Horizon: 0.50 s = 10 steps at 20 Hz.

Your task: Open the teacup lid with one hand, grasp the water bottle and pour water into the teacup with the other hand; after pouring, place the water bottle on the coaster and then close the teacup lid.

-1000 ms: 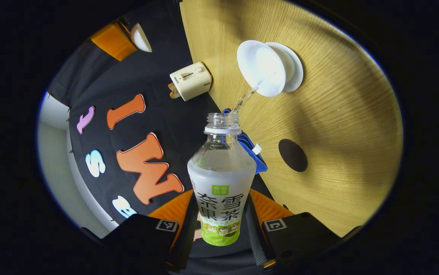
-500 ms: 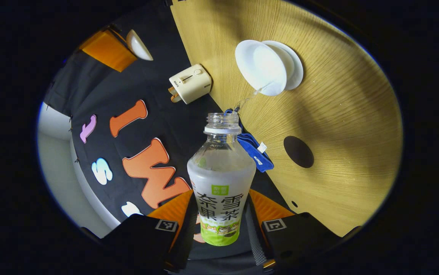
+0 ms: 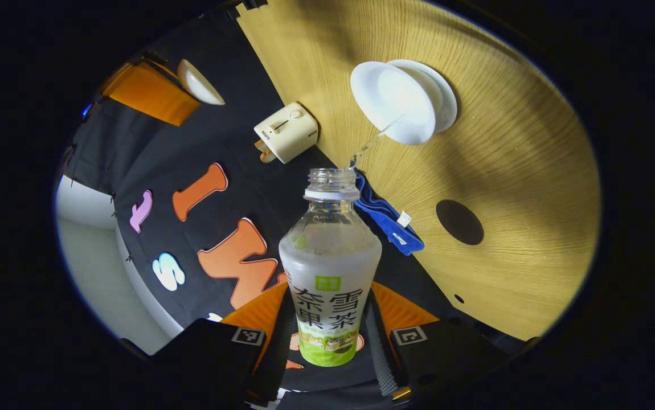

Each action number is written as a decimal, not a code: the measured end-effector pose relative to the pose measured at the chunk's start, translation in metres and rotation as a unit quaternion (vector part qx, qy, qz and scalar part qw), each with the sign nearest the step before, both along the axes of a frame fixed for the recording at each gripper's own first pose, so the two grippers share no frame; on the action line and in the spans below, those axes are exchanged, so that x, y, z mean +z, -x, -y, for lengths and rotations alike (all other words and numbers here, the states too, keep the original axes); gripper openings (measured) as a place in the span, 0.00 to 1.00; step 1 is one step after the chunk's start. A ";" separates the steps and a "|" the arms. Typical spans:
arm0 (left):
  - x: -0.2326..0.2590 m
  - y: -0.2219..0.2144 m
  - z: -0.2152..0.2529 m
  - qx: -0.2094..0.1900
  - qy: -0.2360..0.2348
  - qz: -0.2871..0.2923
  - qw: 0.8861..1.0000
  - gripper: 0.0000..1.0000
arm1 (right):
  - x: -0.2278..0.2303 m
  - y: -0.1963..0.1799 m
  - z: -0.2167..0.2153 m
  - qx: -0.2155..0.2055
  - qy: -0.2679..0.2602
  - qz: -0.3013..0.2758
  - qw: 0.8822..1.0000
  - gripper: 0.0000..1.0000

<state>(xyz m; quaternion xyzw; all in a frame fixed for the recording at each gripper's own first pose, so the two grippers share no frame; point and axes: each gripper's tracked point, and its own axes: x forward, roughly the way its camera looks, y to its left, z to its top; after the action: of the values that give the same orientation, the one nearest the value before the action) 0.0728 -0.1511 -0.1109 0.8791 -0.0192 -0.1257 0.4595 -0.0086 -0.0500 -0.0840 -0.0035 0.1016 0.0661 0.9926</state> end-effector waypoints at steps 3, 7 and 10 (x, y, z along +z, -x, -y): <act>0.001 0.000 0.002 -0.004 0.002 0.002 1.000 0.65 | 0.001 -0.001 0.000 -0.001 -0.007 0.001 1.000 0.21; -0.010 0.001 0.001 -0.006 0.045 -0.024 0.999 0.68 | 0.003 -0.001 0.001 -0.002 -0.004 0.006 1.000 0.21; -0.014 0.000 0.005 -0.013 0.095 -0.037 0.995 0.64 | 0.004 0.000 0.000 -0.001 -0.004 0.008 1.000 0.21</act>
<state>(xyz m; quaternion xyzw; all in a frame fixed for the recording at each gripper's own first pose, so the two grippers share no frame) 0.0732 -0.1565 -0.1248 0.8261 -0.0258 -0.1619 0.5392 -0.0081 -0.0500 -0.0799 0.0000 0.0932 0.0658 0.9935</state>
